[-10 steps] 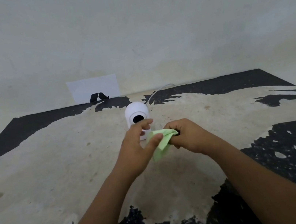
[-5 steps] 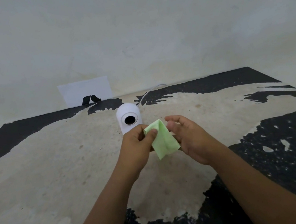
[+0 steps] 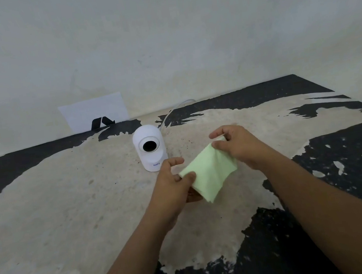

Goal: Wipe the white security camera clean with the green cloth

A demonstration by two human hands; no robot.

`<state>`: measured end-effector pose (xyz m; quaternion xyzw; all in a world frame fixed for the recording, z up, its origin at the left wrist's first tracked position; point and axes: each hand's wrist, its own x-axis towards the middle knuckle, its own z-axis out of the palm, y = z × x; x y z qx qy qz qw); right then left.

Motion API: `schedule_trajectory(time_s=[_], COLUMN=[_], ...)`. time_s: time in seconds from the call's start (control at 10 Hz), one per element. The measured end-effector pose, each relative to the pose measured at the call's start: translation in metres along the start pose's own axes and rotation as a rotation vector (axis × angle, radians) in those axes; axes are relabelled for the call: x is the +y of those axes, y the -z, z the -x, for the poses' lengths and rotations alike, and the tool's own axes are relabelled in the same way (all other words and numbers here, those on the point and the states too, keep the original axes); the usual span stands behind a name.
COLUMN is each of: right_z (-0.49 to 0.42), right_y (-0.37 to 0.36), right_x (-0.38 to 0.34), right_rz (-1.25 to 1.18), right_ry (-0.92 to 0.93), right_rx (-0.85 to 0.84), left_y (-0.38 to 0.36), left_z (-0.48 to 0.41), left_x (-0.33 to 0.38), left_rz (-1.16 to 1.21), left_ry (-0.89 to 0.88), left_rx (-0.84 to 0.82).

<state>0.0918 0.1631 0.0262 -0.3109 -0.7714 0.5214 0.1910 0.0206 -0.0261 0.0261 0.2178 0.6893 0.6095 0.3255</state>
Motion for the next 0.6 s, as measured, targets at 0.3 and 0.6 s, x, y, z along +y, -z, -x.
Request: schedule_trajectory(time_s=[0.3,0.6], right_z=[-0.025,0.017], right_y=[-0.036,-0.067], right_x=[-0.018,0.029], right_rz=[0.834,0.987], right_ry=[0.113,0.057], right_rx=[0.054,-0.214], left_y=[0.014,0.052], left_z=[0.002,-0.006], left_x=[-0.013,-0.017], left_rz=[-0.702,-0.701], left_ry=[-0.088,-0.210], left_rx=[-0.078,0.235])
